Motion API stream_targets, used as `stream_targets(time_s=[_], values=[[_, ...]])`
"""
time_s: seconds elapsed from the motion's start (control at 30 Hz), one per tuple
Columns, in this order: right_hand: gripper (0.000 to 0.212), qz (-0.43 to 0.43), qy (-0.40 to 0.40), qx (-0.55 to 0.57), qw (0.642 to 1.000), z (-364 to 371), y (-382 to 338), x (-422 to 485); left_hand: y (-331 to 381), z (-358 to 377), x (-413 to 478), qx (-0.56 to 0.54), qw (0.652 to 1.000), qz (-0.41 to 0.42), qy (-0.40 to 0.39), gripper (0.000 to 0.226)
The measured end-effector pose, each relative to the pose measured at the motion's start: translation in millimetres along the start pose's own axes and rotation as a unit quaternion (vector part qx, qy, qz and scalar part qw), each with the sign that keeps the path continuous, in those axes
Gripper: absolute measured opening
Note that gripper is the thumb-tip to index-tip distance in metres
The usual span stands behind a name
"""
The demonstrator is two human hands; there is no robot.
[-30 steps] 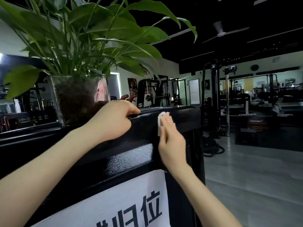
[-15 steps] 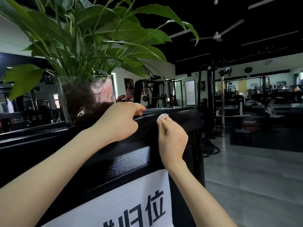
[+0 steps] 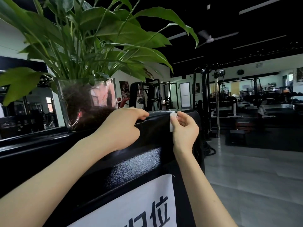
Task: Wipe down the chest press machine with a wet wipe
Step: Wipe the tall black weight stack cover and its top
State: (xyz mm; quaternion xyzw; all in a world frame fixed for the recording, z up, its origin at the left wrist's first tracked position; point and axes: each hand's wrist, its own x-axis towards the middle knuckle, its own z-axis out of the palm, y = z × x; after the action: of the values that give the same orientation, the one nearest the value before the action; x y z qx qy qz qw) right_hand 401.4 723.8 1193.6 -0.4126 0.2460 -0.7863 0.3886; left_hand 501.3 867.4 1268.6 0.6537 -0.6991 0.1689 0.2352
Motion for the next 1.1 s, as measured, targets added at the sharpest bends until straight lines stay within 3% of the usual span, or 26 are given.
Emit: stream_targets(time_s=[0.2,0.33,0.5,0.7,0.77,0.87,0.93,1.0,1.1], values=[[0.012,-0.084,-0.100,-0.075,0.989,6.8,-6.8,-30.9,-4.2,-4.9,6.0,-0.077,0.997,-0.013,-0.022,0.073],[0.013,-0.007,-0.013,-0.083,0.996,-2.5,-2.1,2.6,-10.4,-5.5,-1.5,-0.150,0.987,-0.012,0.051,0.074],[0.017,-0.249,-0.076,-0.136,0.956,30.9,-5.9,-71.7,-26.6,-9.5,-12.7,-0.180,0.972,0.020,0.151,0.074],[0.028,-0.399,-0.215,-0.137,0.881,22.6,4.6,-107.3,-29.1,-5.2,-16.4,-0.142,0.975,0.053,0.163,0.067],[0.030,-0.371,-0.191,-0.151,0.896,2.9,19.3,-91.1,-28.5,-0.2,-15.6,-0.098,0.981,0.079,0.146,0.065],[0.024,-0.144,-0.064,-0.103,0.982,-20.5,31.6,-40.4,-26.8,8.8,-13.8,-0.031,0.985,0.116,0.120,0.060],[0.017,-0.037,-0.012,-0.089,0.995,-27.7,31.0,-14.8,-21.7,17.2,-9.3,0.033,0.983,0.150,0.106,0.055],[0.017,-0.051,-0.011,-0.123,0.991,-26.1,30.3,-13.5,-15.6,24.9,-2.0,0.072,0.981,0.150,0.096,0.053],[0.019,-0.170,-0.093,-0.173,0.966,-24.9,27.0,-41.3,-4.9,36.8,13.0,0.086,0.977,0.161,0.109,0.046]])
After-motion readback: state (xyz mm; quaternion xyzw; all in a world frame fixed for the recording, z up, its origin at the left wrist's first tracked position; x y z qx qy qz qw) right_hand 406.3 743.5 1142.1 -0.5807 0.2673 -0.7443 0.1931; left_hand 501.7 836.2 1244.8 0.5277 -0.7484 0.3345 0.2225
